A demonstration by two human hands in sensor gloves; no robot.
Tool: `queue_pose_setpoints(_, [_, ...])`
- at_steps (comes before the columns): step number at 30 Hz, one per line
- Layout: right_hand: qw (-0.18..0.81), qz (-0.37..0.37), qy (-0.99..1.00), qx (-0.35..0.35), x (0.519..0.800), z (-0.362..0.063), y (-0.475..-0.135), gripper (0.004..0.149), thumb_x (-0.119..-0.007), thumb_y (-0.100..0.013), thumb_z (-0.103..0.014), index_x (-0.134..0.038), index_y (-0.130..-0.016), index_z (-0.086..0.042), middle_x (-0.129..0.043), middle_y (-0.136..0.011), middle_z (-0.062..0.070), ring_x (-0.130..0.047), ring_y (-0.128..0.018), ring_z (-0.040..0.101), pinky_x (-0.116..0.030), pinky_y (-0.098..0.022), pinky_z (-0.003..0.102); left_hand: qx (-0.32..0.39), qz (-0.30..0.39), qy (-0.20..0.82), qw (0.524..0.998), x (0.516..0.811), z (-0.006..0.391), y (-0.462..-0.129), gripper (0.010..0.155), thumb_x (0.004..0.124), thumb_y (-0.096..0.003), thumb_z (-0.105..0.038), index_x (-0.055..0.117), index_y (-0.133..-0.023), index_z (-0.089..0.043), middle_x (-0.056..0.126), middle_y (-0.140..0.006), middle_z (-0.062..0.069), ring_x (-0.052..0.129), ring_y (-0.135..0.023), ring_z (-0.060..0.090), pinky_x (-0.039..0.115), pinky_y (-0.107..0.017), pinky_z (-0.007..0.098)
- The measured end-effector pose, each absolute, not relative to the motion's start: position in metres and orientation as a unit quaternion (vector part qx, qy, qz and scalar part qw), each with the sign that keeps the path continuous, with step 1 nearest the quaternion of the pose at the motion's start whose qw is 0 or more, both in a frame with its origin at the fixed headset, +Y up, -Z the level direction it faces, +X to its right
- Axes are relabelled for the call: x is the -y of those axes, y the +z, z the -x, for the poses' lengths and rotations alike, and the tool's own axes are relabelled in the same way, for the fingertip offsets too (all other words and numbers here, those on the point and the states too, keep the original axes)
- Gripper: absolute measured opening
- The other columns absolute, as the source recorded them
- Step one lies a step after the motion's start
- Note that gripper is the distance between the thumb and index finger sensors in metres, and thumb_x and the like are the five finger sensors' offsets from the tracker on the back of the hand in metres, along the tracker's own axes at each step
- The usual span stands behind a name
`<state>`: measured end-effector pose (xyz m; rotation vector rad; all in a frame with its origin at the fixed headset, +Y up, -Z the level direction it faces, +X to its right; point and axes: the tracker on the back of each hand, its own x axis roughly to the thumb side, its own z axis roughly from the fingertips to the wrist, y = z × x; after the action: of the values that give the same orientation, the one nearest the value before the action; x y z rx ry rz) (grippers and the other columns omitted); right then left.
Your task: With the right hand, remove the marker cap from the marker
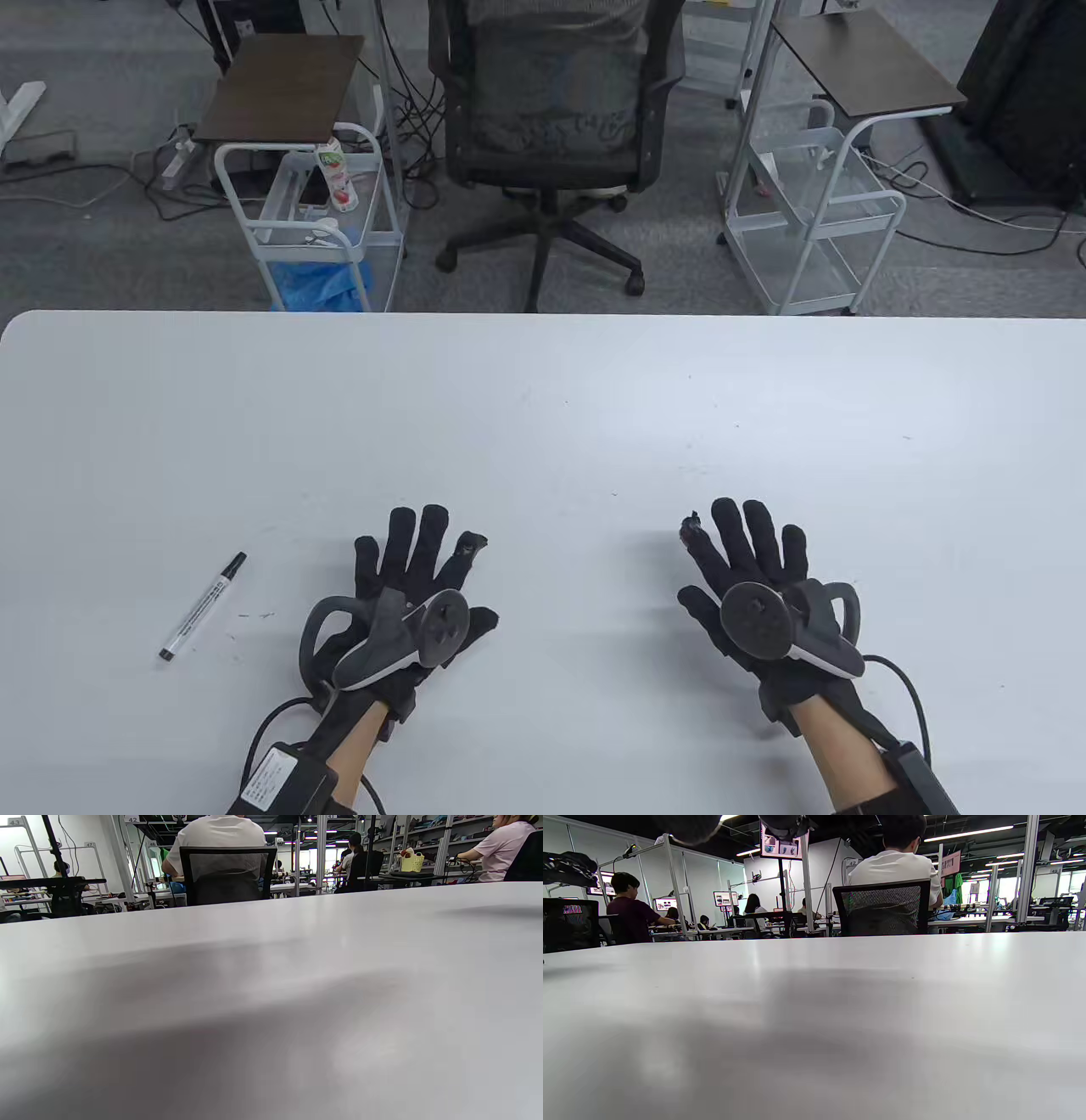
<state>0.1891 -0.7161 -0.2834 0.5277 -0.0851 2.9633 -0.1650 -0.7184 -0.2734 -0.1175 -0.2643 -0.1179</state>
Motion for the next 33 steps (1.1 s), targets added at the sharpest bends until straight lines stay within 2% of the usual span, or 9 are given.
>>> queue_pose_setpoints(10, [0.062, -0.177, 0.982, 0.031, 0.7135, -0.1879, -0.2812, 0.072, -0.053, -0.059, -0.052, -0.031, -0.121, -0.022, -0.012, -0.125, 0.022, -0.012, -0.109, 0.05, -0.014, -0.072, 0.07, 0.131, 0.052, -0.052, 0.989, 0.7149, 0.1655, -0.2728, 0.089, 0.04, -0.0428, -0.076, 0.018, -0.121, -0.04, 0.002, -0.129, 0.003, 0.007, -0.12, 0.038, 0.019, -0.087, 0.065])
queue_pose_setpoints(15, [0.067, -0.176, 0.982, 0.032, 0.7129, -0.1887, -0.2823, 0.072, -0.053, -0.059, -0.052, -0.031, -0.121, -0.021, -0.012, -0.125, 0.022, -0.012, -0.109, 0.05, -0.014, -0.072, 0.07, 0.128, 0.053, -0.048, 0.989, 0.7145, 0.1679, -0.2742, 0.089, 0.04, -0.043, -0.076, 0.018, -0.121, -0.04, 0.002, -0.129, 0.004, 0.007, -0.12, 0.038, 0.019, -0.087, 0.065])
queue_pose_setpoints(16, [0.068, -0.177, 0.981, 0.03, 0.7139, -0.1885, -0.2823, 0.072, -0.053, -0.059, -0.052, -0.032, -0.121, -0.021, -0.013, -0.125, 0.022, -0.013, -0.109, 0.05, -0.014, -0.072, 0.07, 0.128, 0.054, -0.049, 0.989, 0.7145, 0.1681, -0.2742, 0.089, 0.04, -0.0431, -0.076, 0.018, -0.121, -0.04, 0.002, -0.129, 0.007, 0.007, -0.12, 0.039, 0.019, -0.087, 0.065])
queue_pose_setpoints(21, [0.062, -0.181, 0.981, 0.016, 0.7182, -0.1867, -0.2824, 0.072, -0.053, -0.059, -0.052, -0.031, -0.121, -0.021, -0.012, -0.125, 0.022, -0.013, -0.109, 0.05, -0.014, -0.072, 0.07, 0.127, 0.054, -0.051, 0.989, 0.7143, 0.1681, -0.274, 0.089, 0.04, -0.0432, -0.076, 0.018, -0.121, -0.04, 0.002, -0.129, 0.004, 0.007, -0.12, 0.039, 0.019, -0.087, 0.065])
queue_pose_setpoints(23, [0.065, -0.181, 0.981, 0.017, 0.718, -0.1868, -0.2825, 0.072, -0.053, -0.059, -0.052, -0.032, -0.121, -0.021, -0.013, -0.125, 0.022, -0.013, -0.109, 0.05, -0.014, -0.072, 0.07, 0.126, 0.054, -0.049, 0.989, 0.7146, 0.1683, -0.2744, 0.089, 0.04, -0.0434, -0.076, 0.018, -0.121, -0.04, 0.002, -0.129, 0.007, 0.006, -0.12, 0.039, 0.019, -0.087, 0.065])
queue_pose_setpoints(24, [0.066, -0.181, 0.981, 0.018, 0.7179, -0.187, -0.2827, 0.072, -0.053, -0.059, -0.052, -0.032, -0.121, -0.021, -0.013, -0.125, 0.022, -0.013, -0.109, 0.05, -0.014, -0.072, 0.07, 0.125, 0.057, -0.051, 0.989, 0.7152, 0.1685, -0.2748, 0.088, 0.04, -0.0435, -0.076, 0.018, -0.121, -0.04, 0.002, -0.129, 0.004, 0.006, -0.12, 0.038, 0.019, -0.087, 0.065])
queue_pose_setpoints(33, [0.075, -0.181, 0.98, 0.021, 0.717, -0.1893, -0.2824, 0.071, -0.053, -0.059, -0.051, -0.032, -0.121, -0.022, -0.013, -0.125, 0.022, -0.013, -0.109, 0.05, -0.015, -0.072, 0.07, 0.126, 0.06, -0.051, 0.989, 0.7165, 0.1675, -0.2742, 0.089, 0.04, -0.0436, -0.076, 0.018, -0.121, -0.039, 0.002, -0.129, 0.007, 0.007, -0.12, 0.039, 0.019, -0.087, 0.065])
